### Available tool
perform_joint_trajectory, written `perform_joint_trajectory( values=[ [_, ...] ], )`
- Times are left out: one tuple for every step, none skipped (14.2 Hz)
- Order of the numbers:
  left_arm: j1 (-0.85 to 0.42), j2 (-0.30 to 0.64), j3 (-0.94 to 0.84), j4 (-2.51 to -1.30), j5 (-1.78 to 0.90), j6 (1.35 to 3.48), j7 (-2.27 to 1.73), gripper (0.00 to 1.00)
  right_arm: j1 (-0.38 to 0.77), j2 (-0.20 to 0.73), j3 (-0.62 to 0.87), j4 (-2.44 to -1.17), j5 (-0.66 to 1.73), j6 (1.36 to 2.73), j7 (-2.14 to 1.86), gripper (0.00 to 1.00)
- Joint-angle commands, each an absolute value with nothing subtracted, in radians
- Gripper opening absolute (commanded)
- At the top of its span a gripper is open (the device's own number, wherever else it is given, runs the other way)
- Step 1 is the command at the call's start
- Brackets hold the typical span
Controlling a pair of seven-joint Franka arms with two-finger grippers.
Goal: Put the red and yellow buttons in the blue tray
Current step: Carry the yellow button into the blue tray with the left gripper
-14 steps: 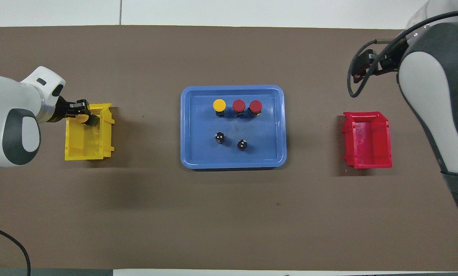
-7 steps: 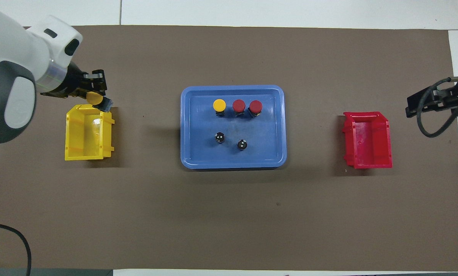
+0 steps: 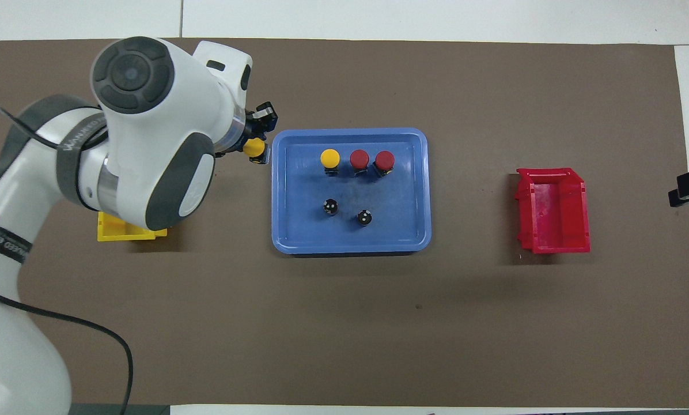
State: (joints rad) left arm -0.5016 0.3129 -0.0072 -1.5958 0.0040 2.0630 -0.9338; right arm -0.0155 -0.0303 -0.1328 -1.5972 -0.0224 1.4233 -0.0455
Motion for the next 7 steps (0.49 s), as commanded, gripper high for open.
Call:
perform_joint_trajectory(
  values=[
    [-0.540, 0.376, 0.008, -1.579, -0.005, 2.138, -1.090, 0.02, -0.009, -0.052, -0.133, -1.644, -0.025, 1.507, -0.054, 1.00],
    [-0.540, 0.393, 0.006, -1.574, -0.006, 2.144, -1.107, 0.02, -0.011, -0.060, -0.135, -1.666, -0.025, 1.534, -0.054, 1.00],
    [-0.545, 0.409, 0.006, -1.569, -0.008, 2.146, -1.111, 0.02, -0.011, -0.063, -0.138, -1.666, -0.025, 1.525, -0.057, 1.00],
    [-0.560, 0.425, 0.008, -1.569, -0.008, 2.163, -1.109, 0.02, -0.009, -0.063, -0.140, -1.664, -0.025, 1.522, -0.057, 1.00],
    [-0.561, 0.437, 0.006, -1.572, -0.005, 2.195, -1.108, 0.02, -0.009, -0.060, -0.141, -1.661, -0.025, 1.532, -0.060, 1.00],
    [-0.561, 0.451, 0.006, -1.574, -0.005, 2.213, -1.108, 0.02, -0.011, -0.058, -0.141, -1.661, -0.025, 1.534, -0.052, 1.00],
    [-0.561, 0.460, 0.006, -1.574, -0.002, 2.221, -1.106, 0.02, -0.015, -0.057, -0.135, -1.661, -0.025, 1.532, -0.052, 1.00]
  ],
)
